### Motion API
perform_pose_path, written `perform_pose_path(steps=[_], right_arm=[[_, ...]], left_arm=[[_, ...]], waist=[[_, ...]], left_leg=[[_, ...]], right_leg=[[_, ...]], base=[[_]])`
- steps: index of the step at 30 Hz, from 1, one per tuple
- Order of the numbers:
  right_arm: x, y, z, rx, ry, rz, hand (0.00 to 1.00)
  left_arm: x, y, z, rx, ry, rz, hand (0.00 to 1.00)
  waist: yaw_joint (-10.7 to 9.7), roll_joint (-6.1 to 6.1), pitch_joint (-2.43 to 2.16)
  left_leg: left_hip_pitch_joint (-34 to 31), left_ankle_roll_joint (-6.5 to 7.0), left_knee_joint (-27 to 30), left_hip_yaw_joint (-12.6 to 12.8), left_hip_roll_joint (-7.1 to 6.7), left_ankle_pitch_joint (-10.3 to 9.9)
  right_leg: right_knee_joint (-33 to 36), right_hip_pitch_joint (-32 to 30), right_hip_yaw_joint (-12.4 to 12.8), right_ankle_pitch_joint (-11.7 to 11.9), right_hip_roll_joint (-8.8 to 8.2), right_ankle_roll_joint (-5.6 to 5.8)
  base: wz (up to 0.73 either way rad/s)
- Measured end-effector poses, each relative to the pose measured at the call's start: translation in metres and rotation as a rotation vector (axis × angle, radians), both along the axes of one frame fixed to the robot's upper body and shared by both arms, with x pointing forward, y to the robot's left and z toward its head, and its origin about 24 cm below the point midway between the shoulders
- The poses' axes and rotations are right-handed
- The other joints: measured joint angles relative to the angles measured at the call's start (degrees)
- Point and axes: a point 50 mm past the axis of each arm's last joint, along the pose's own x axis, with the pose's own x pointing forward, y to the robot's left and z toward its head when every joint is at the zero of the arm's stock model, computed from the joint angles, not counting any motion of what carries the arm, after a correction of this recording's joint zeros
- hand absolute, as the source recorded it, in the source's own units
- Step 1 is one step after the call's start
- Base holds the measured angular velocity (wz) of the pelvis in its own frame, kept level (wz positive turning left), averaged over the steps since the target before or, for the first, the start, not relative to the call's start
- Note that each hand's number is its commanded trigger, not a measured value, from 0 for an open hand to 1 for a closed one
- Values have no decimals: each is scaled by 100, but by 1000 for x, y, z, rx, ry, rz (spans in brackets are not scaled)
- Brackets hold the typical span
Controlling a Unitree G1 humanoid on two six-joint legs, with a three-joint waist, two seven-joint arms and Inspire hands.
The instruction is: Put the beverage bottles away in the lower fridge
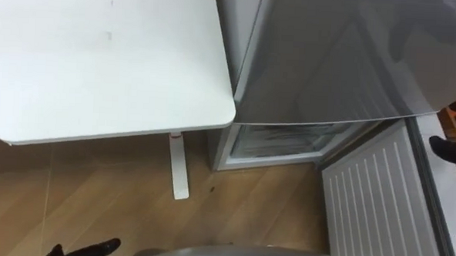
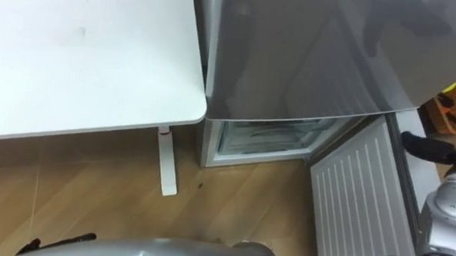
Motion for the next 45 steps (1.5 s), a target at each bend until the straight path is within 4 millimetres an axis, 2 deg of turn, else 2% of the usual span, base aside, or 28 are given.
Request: perform_pose_path(steps=[7,10,16,18,21,26,30,35,41,45], right_arm=[[-20,-8,-18,60,58,-120,0],[-37,-10,-33,102,130,-173,0],[-63,-17,-48,179,187,-290,0],[-78,-20,-56,237,207,-364,0],[-91,-19,-63,309,193,-426,0],[-99,-19,-65,358,165,-461,0],[-102,-20,-65,365,172,-467,0],[-110,-20,-68,400,173,-477,0],[-126,-14,-79,487,200,-494,0],[-130,-11,-83,509,215,-488,0]], left_arm=[[1,4,1,1,1,24,0],[1,7,3,11,-12,32,0],[-1,9,5,22,-7,22,0],[-3,10,5,26,-6,32,0],[-6,10,5,28,1,36,0],[-5,10,5,24,-2,34,0],[-7,10,5,24,1,40,0],[-14,10,5,21,19,43,0],[-18,7,4,18,41,23,0],[-19,6,3,21,58,-8,0]], waist=[[-1,-44,1],[5,-102,-26],[-32,-148,-21],[-1,-129,3],[-5,-98,7],[11,5,3],[33,23,-3],[28,4,-23],[42,-75,-9],[48,-9,-10]], left_leg=[[-2,0,-7,35,0,1],[2,1,-3,36,1,1],[-12,1,32,44,8,0],[-27,6,39,52,31,-8],[-36,2,35,56,54,-17],[-26,1,-1,75,64,-18],[-14,0,-16,76,62,-17],[20,-3,-3,77,63,-11],[166,-3,-4,73,63,-16],[161,-8,-12,73,87,-46]], right_leg=[[-12,-17,13,0,-1,0],[-21,-6,35,0,1,0],[-50,5,32,19,15,-2],[-74,-4,34,45,41,-15],[-84,-12,86,60,71,-29],[-81,-18,116,68,82,-42],[-88,-16,114,68,83,-41],[-94,5,116,68,83,-41],[-193,198,103,78,96,-26],[-192,202,107,104,119,-44]], base=[[-1],[0],[-2],[-2],[-1],[-1],[0],[0],[1],[0]])
